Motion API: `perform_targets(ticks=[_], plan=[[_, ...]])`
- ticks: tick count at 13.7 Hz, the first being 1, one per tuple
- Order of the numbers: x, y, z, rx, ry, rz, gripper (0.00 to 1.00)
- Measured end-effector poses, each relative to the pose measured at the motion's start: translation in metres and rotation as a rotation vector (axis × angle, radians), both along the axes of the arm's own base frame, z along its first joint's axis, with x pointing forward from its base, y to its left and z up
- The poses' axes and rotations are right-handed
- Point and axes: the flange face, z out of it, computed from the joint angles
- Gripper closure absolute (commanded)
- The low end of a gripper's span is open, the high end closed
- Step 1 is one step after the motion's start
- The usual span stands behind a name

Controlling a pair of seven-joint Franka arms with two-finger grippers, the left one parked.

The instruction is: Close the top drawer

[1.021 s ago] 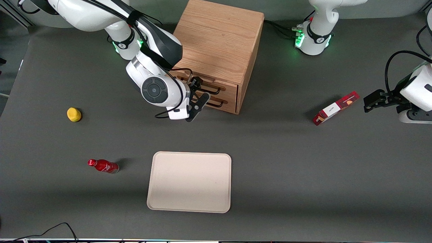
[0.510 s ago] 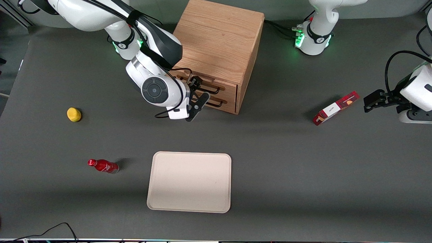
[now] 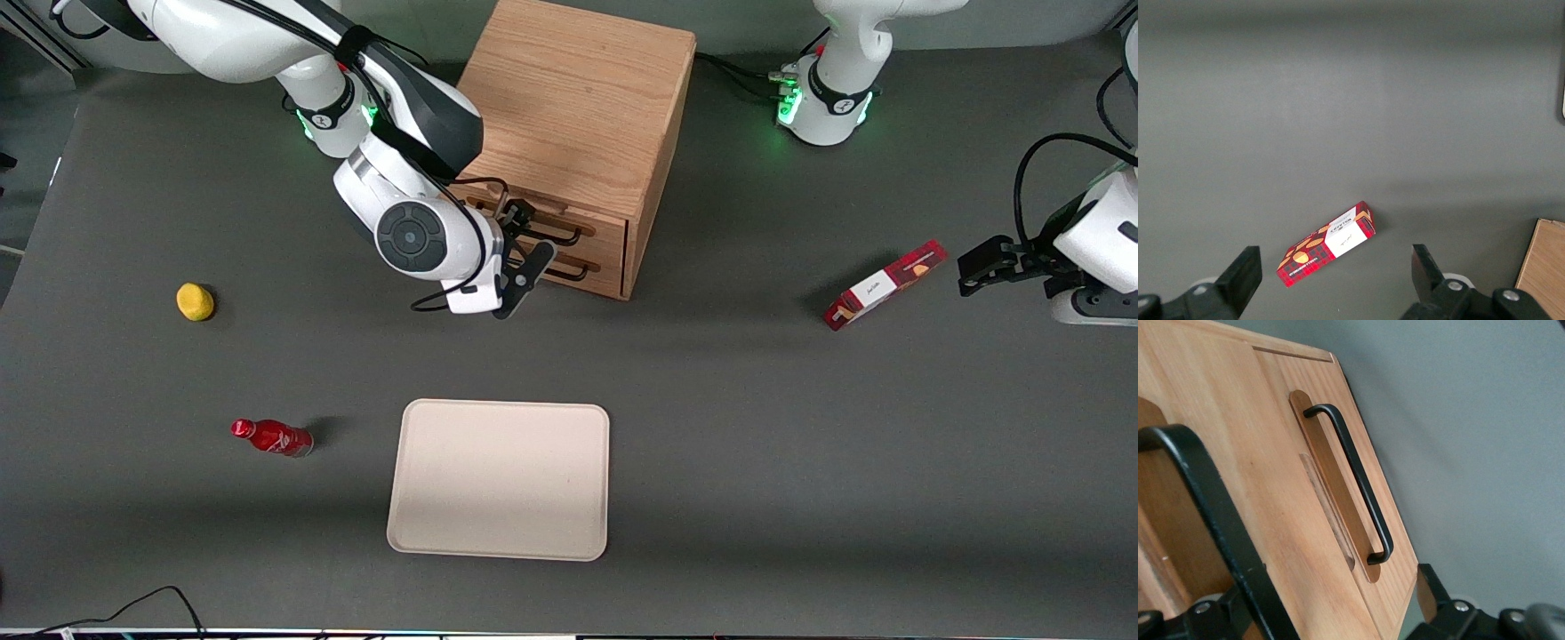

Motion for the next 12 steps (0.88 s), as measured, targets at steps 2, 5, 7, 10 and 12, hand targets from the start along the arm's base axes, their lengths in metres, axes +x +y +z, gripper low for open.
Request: perform_targets(ticks=[2,5,7,10,12], plan=[[0.003,0.002,0.012,0.026,-0.004,0.010,0.00],[0.005,0.004,0.020,0.041,-0.006,0.021,0.00],[0.007,0.005,0.029,0.055,-0.009,0.018,0.00],[0.022,-0.008,0.060,0.052,-0.012,0.007,0.00],[0.042,-0.038,0.088,0.025,-0.009,-0.024,0.00]])
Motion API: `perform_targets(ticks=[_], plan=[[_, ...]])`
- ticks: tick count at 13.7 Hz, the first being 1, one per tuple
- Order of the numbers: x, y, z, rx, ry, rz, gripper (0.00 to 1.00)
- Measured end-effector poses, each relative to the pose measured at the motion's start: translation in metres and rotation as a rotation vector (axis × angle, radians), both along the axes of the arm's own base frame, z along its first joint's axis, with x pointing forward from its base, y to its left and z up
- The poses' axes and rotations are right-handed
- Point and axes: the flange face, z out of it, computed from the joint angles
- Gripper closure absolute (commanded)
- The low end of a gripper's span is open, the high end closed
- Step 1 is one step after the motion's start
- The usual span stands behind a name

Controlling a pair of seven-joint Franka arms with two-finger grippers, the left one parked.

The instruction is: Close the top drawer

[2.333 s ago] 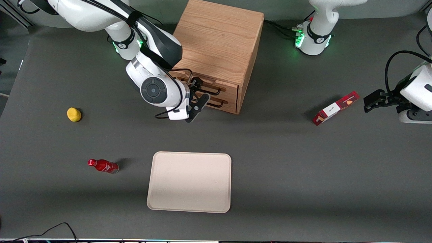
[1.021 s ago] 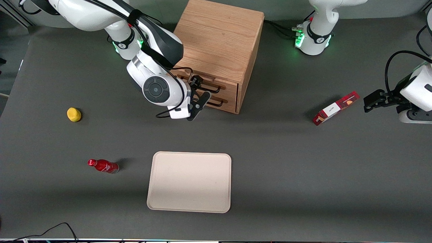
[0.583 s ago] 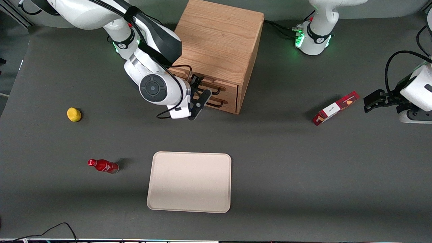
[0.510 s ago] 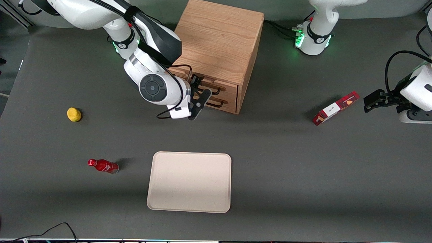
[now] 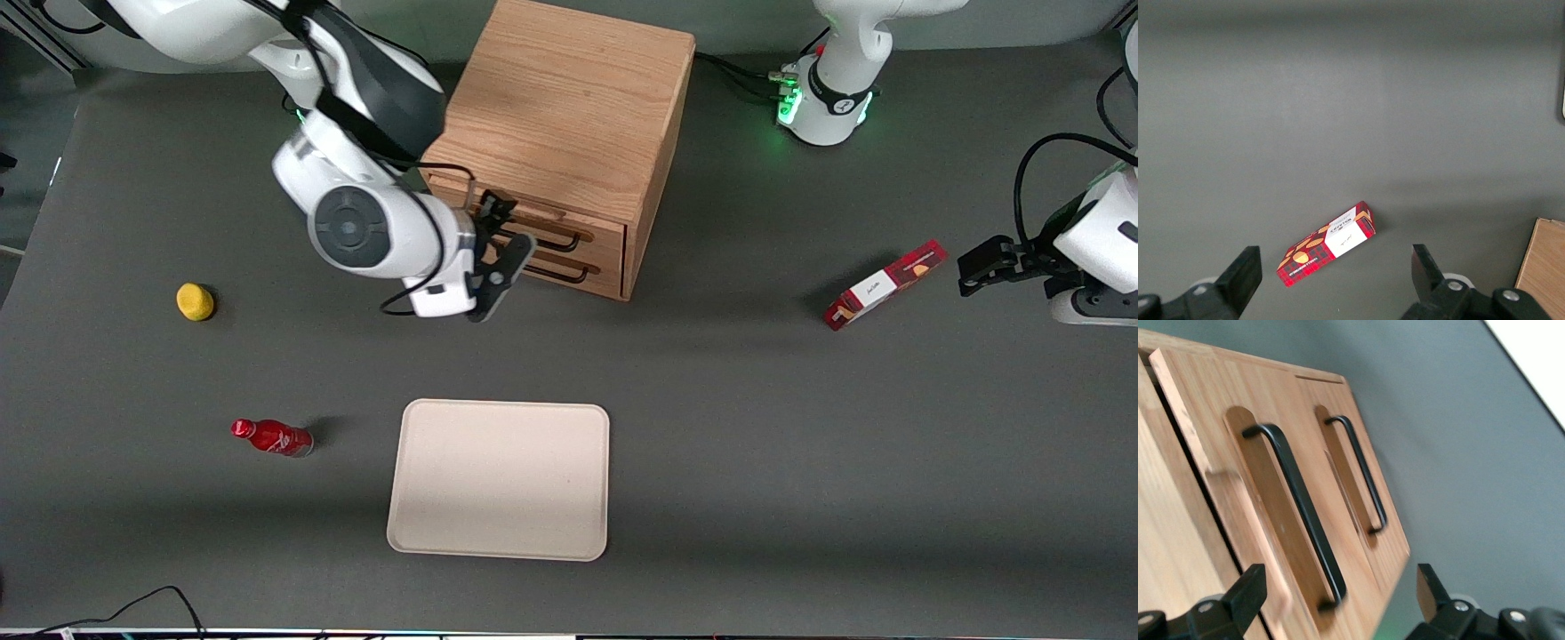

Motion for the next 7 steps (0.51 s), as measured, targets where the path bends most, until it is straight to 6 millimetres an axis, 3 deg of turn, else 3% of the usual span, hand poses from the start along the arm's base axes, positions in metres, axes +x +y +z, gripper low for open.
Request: perform_targets(ticks=[4,7], plan=[[0.037,-0.087,0.046,-0.076,-0.050,-0.146,0.00],[0.049,-0.159,0.083,-0.181,-0.135,-0.290,0.00]])
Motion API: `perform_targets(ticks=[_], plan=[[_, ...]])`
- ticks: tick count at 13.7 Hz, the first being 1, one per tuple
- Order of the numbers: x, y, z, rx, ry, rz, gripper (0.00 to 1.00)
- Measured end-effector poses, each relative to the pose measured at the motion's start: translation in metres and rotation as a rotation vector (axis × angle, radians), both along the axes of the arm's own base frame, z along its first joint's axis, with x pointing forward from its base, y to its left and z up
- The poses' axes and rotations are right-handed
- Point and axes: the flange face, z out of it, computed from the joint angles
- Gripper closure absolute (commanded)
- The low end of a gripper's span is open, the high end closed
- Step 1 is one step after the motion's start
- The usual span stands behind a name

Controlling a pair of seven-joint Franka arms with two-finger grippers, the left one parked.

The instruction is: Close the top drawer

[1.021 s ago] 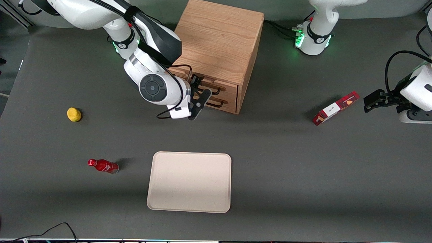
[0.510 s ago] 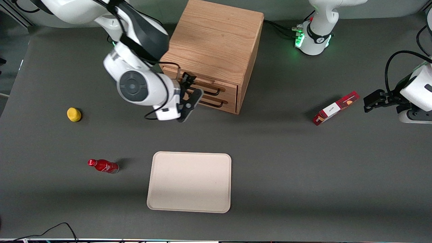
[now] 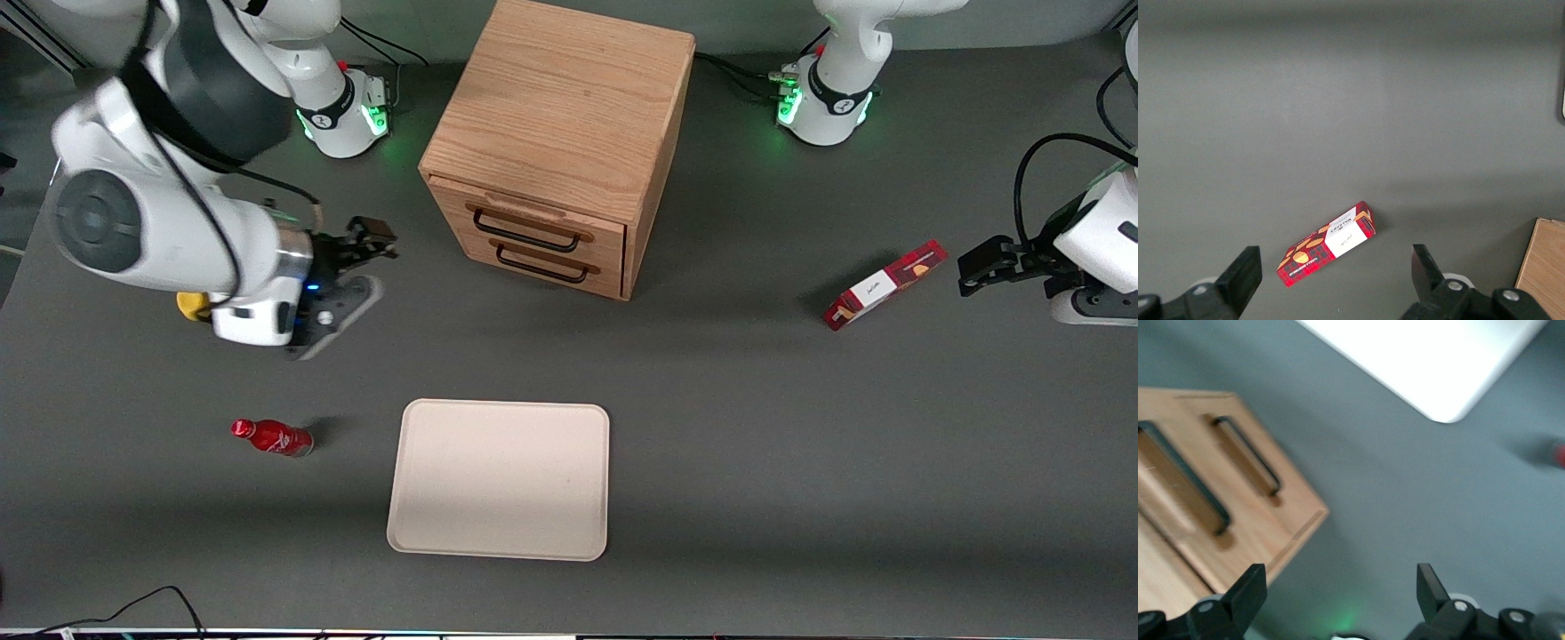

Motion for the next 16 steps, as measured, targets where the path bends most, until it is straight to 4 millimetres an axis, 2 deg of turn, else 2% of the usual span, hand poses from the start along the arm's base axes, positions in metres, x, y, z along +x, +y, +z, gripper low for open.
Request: perform_targets(ticks=[3,5,7,9,11,13,16], plan=[[0.004,-0.066,0.035,-0.155,-0.105,-0.152,0.00],[0.006,-0.108,0.054,-0.189,-0.164,-0.280,0.00],[0.006,-0.150,0.066,-0.198,-0.244,-0.388,0.00],[-0.005,-0.184,0.069,-0.197,-0.292,-0.463,0.00],[-0.022,-0.203,0.067,-0.183,-0.298,-0.508,0.00],[-0.035,-0.209,0.063,-0.176,-0.291,-0.527,0.00],[-0.045,-0.214,0.057,-0.178,-0.284,-0.549,0.00]])
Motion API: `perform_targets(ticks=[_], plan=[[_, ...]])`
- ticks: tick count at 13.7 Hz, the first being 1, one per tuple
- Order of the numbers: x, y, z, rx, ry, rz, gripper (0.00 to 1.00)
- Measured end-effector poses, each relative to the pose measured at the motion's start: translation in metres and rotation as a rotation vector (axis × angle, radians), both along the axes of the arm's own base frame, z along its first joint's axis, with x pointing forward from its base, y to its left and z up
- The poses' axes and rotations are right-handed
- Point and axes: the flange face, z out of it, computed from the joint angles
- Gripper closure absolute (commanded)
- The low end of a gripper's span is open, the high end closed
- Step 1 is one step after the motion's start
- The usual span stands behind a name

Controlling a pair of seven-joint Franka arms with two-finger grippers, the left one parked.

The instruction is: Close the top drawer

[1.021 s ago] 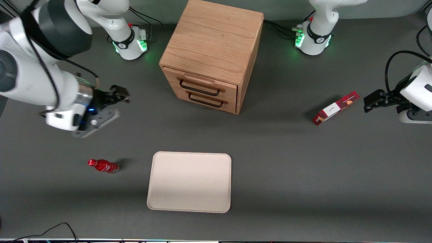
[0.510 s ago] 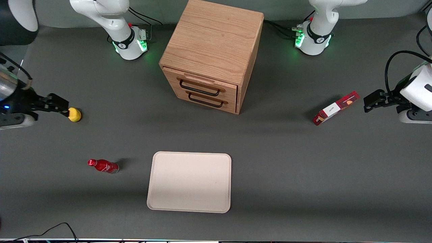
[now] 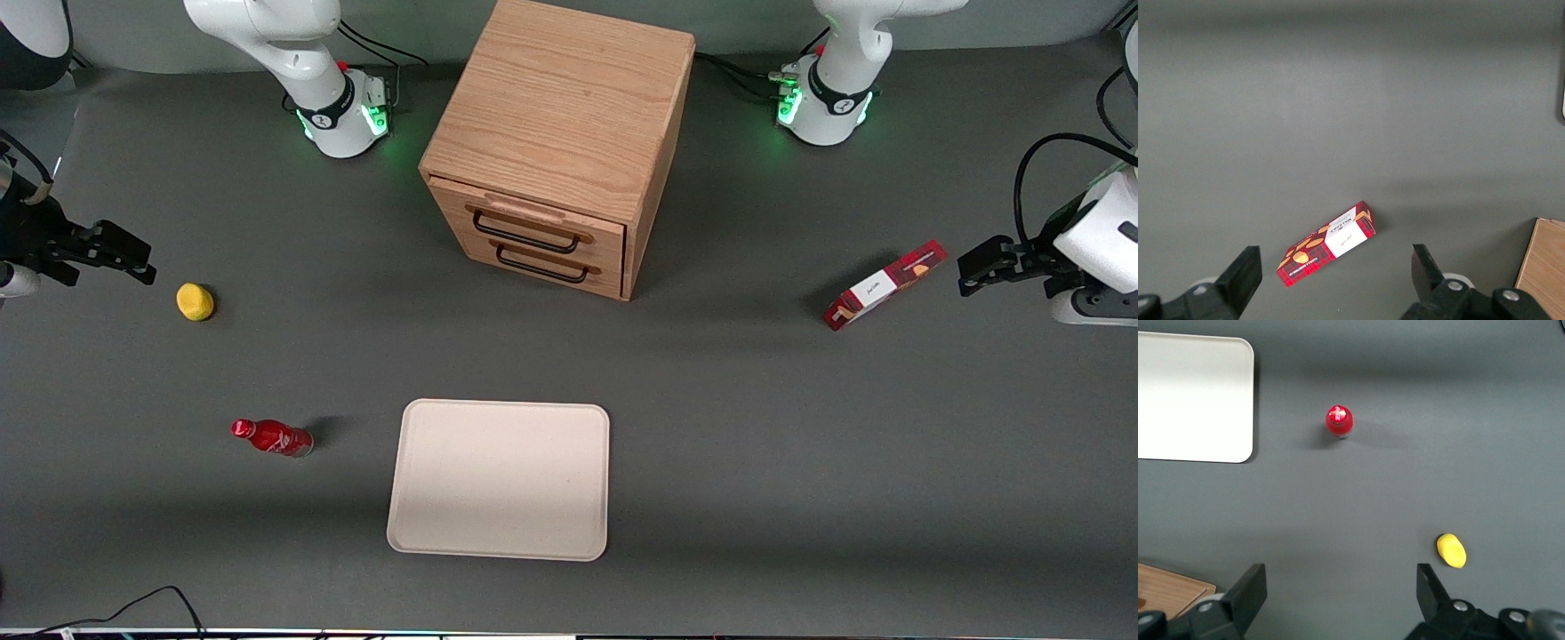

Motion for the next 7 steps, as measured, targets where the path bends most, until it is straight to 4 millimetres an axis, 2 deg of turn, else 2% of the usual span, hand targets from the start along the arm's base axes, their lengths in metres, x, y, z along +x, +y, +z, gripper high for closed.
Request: perform_targets(ticks=[3,7], plan=[[-0.009,-0.017,-0.002,0.030,0.005,-0.039,0.00],[-0.014,-0.016,0.004,0.035,-0.008,-0.040,0.00]])
